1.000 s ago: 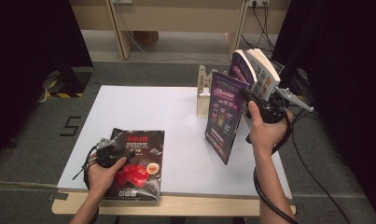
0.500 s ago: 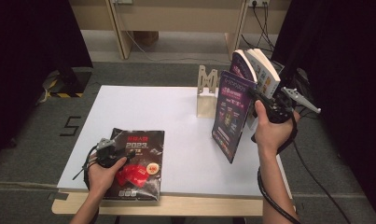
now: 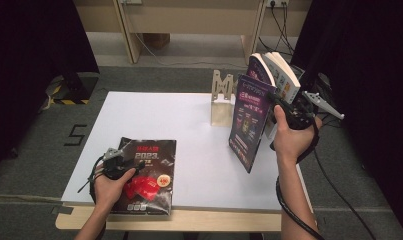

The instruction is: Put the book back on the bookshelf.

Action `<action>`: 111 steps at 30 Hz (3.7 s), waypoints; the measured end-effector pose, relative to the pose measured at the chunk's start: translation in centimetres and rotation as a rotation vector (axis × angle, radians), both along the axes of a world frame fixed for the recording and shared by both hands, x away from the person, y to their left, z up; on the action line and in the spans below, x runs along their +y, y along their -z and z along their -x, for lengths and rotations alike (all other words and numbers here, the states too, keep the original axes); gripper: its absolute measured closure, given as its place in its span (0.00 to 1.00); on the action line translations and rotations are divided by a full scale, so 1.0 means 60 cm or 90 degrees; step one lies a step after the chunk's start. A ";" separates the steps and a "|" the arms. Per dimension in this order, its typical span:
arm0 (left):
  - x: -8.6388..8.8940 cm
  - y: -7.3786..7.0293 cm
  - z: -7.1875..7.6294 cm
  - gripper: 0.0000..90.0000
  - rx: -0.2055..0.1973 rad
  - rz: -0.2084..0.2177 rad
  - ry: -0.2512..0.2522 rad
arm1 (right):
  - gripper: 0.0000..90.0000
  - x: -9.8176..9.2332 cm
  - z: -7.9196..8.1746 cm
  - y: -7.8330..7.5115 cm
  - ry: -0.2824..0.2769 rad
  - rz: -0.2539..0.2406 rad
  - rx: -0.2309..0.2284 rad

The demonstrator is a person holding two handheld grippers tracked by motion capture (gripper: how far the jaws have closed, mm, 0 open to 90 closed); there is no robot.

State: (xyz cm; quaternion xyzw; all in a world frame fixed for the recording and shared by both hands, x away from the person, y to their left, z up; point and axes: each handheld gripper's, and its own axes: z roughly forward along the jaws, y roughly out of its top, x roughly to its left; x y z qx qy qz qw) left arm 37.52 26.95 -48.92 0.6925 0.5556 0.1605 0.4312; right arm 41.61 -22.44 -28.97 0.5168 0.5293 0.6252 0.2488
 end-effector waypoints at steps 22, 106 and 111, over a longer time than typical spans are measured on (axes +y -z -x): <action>0.002 0.001 0.000 0.50 0.001 0.000 -0.004 | 0.94 0.005 -0.021 -0.014 0.025 0.020 -0.013; 0.013 0.002 -0.001 0.49 -0.001 0.008 -0.013 | 0.94 0.047 -0.118 -0.055 0.090 0.096 -0.040; 0.014 0.001 -0.001 0.49 -0.002 0.009 -0.015 | 0.94 0.049 -0.125 -0.055 0.092 0.098 -0.038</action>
